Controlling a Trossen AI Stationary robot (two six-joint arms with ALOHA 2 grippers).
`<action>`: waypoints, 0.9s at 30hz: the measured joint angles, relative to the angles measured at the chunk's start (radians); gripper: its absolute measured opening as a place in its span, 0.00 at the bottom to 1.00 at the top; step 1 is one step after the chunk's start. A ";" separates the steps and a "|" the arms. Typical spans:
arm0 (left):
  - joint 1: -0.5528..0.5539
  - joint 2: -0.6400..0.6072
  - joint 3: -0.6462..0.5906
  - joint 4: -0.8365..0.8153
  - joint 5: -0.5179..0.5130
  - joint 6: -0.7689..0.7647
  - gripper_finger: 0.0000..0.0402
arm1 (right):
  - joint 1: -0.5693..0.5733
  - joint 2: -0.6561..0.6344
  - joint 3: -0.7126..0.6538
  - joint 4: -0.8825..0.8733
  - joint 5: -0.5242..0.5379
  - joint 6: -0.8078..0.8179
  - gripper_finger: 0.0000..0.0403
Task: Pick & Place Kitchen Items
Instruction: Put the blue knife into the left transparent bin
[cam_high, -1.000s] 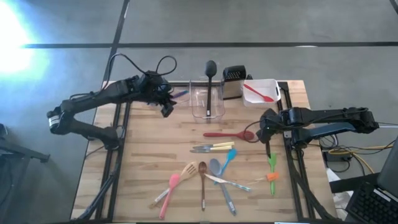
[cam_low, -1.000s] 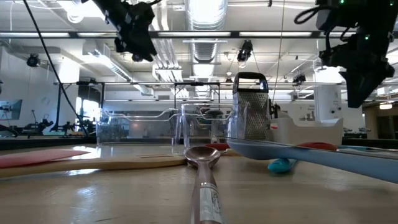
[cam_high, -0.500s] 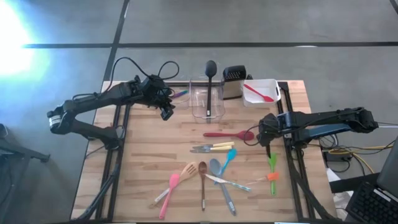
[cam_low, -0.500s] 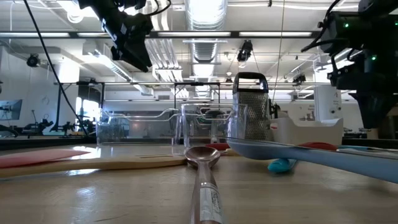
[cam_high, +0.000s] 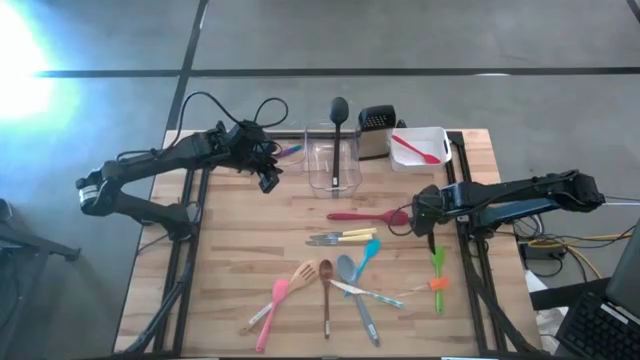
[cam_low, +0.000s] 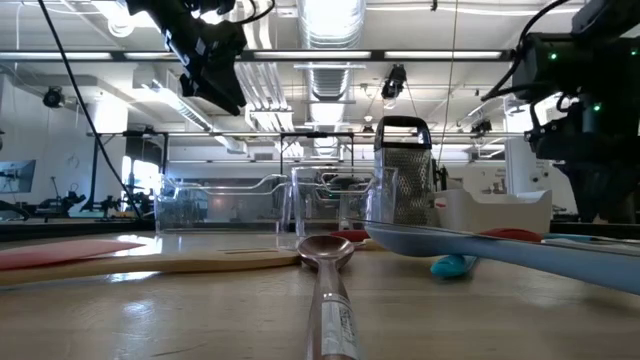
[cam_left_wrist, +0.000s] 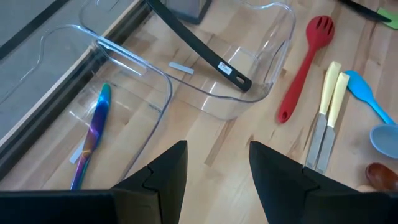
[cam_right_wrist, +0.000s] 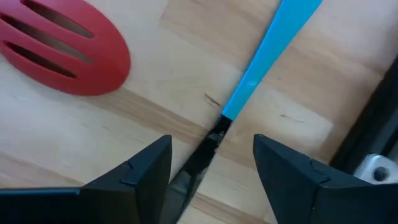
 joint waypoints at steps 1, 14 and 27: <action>0.000 0.000 0.000 0.000 0.000 0.000 0.44 | 0.000 0.011 -0.003 -0.001 -0.001 0.004 0.55; 0.000 0.000 0.000 0.004 0.000 0.000 0.44 | -0.013 0.190 -0.024 0.097 -0.026 -0.005 0.51; 0.000 0.001 -0.020 0.005 0.000 -0.001 0.44 | -0.070 0.181 -0.048 0.129 -0.092 -0.060 0.35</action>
